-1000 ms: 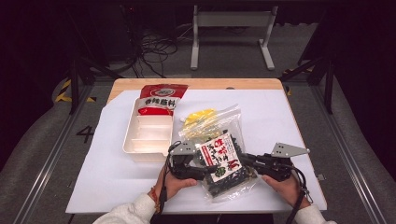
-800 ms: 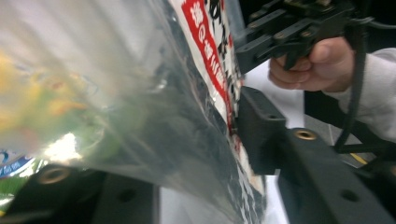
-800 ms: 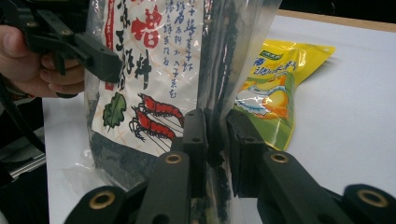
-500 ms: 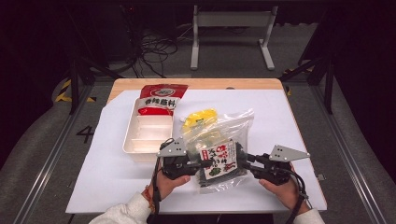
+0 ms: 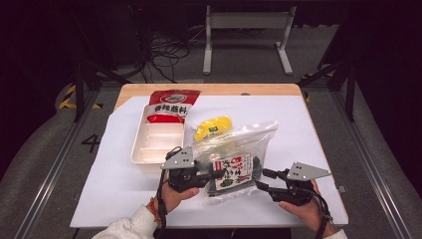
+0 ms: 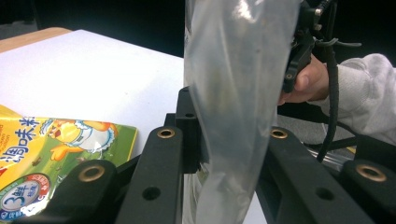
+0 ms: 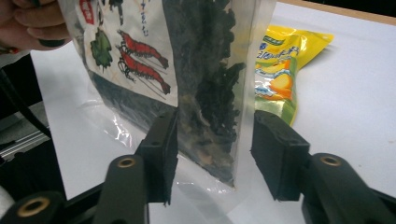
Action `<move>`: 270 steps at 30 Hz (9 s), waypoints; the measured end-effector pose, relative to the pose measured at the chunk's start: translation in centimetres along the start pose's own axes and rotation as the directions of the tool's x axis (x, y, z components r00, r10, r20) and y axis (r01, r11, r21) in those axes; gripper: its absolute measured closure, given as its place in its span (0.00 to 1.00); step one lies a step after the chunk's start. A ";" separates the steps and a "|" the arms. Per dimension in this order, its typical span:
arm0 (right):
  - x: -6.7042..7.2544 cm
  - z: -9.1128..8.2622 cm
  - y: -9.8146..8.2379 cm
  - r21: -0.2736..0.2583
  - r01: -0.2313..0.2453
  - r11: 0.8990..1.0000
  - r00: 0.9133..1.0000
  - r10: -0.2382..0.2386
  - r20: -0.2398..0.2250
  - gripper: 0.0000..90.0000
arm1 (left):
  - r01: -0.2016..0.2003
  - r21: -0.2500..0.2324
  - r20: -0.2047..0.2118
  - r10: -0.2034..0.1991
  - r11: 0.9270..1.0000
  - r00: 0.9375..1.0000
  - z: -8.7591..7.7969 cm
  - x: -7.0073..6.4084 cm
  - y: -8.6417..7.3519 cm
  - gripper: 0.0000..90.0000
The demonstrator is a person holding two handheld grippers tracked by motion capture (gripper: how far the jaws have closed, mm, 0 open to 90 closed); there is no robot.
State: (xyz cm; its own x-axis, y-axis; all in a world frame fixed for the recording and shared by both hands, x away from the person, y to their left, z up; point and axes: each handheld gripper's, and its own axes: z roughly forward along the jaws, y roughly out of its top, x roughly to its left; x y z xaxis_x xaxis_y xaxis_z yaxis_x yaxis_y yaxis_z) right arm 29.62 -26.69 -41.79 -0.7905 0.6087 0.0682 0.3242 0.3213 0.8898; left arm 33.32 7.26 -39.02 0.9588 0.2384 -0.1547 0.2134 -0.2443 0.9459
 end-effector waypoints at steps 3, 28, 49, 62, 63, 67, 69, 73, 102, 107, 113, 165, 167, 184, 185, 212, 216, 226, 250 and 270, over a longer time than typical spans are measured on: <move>0.0 -0.1 -0.1 0.001 -0.004 1.000 1.000 0.004 0.006 0.53 | -0.012 -0.009 -0.001 0.012 1.000 1.000 -0.3 0.0 0.2 0.86; 0.0 -0.7 -1.1 0.072 0.025 0.997 0.994 -0.032 0.105 0.36 | -0.093 -0.067 -0.095 0.087 0.993 0.992 -3.5 0.4 3.0 0.86; -0.3 -0.3 -1.6 0.081 0.003 0.997 0.992 -0.013 0.124 0.33 | -0.184 -0.078 -0.298 0.153 0.980 0.942 -10.9 4.4 7.4 0.86; -0.2 0.1 -1.9 0.101 0.006 0.995 0.993 -0.018 0.117 0.33 | -0.162 -0.033 -0.389 0.136 0.986 0.911 -14.2 7.6 5.8 0.86; -0.3 0.2 -1.9 0.101 0.005 0.995 0.993 -0.017 0.117 0.33 | -0.158 -0.032 -0.390 0.134 0.987 0.911 -14.4 7.8 5.7 0.86; -0.3 0.2 -1.9 0.104 0.002 0.995 0.993 -0.015 0.117 0.33 | -0.151 -0.011 -0.403 0.134 0.989 0.905 -15.2 8.7 4.9 0.86; -0.3 0.3 -2.0 0.106 0.002 0.994 0.993 -0.015 0.118 0.33 | -0.148 0.006 -0.410 0.138 0.989 0.902 -15.3 9.0 4.6 0.86; -0.3 0.3 -2.0 0.108 0.003 0.994 0.993 -0.016 0.115 0.33 | -0.131 0.031 -0.427 0.131 0.991 0.895 -15.7 9.6 3.8 0.86; -0.1 0.9 -2.2 0.132 0.011 0.991 0.994 -0.025 0.102 0.33 | -0.064 0.106 -0.431 0.104 0.992 0.897 -14.3 12.3 0.0 0.86; -0.1 0.9 -2.2 0.134 0.009 0.991 0.994 -0.023 0.103 0.33 | -0.046 0.082 -0.432 0.077 0.996 0.899 -14.6 12.7 -1.1 0.86; -0.1 1.1 -2.2 0.136 0.014 0.991 0.995 -0.028 0.101 0.33 | -0.039 0.063 -0.438 0.062 0.997 0.897 -14.8 12.7 -2.0 0.86; -0.3 1.2 -1.9 0.141 0.019 0.990 0.995 -0.033 0.098 0.34 | -0.019 -0.015 -0.606 0.006 1.000 0.796 -18.2 8.1 -3.0 0.51; -0.3 1.2 -1.8 0.141 0.018 0.990 0.995 -0.032 0.099 0.34 | -0.020 -0.015 -0.609 0.007 1.000 0.793 -18.3 7.5 -3.2 0.46; -1.6 1.5 -1.2 0.141 0.004 0.990 0.994 -0.019 0.108 0.49 | -0.008 0.033 -0.556 0.025 0.999 0.831 -17.7 1.0 -5.5 0.27; -1.8 1.7 -1.0 0.143 0.006 0.990 0.994 -0.021 0.109 0.51 | 0.000 0.057 -0.541 0.031 0.998 0.841 -17.2 0.5 -6.0 0.25; -7.4 12.9 3.6 0.205 -0.084 0.975 0.995 0.071 0.069 0.35 | 0.038 0.300 -0.382 0.084 0.953 0.920 -10.9 -0.8 -9.7 0.17; -8.0 14.1 4.1 0.233 -0.128 0.964 0.992 0.124 0.032 0.29 | 0.033 0.303 -0.374 0.087 0.952 0.923 -10.7 -0.9 -9.7 0.17; -8.8 15.3 4.3 0.270 -0.196 0.943 0.973 0.222 -0.069 0.49 | 0.023 0.319 -0.348 0.094 0.947 0.933 -10.0 -0.9 -9.6 0.17; -4.9 8.8 2.8 0.087 -0.054 0.995 0.997 0.059 -0.052 0.89 | 0.069 0.297 -0.250 0.008 0.952 0.968 -5.4 -0.7 -7.7 0.19; 0.1 3.2 1.1 -0.056 0.010 0.998 0.992 -0.017 -0.127 0.90 | 0.141 0.230 -0.187 -0.099 0.963 0.977 -0.1 0.3 -5.7 0.17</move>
State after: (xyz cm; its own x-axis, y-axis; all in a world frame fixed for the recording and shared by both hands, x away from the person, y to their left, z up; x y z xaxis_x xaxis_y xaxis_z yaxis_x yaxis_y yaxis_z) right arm 31.55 -23.95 -42.21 -0.8554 0.5063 0.1095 0.2866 0.2865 0.9142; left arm 32.32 8.84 -44.41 0.8809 0.4331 -0.1911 0.3841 -0.4180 0.8232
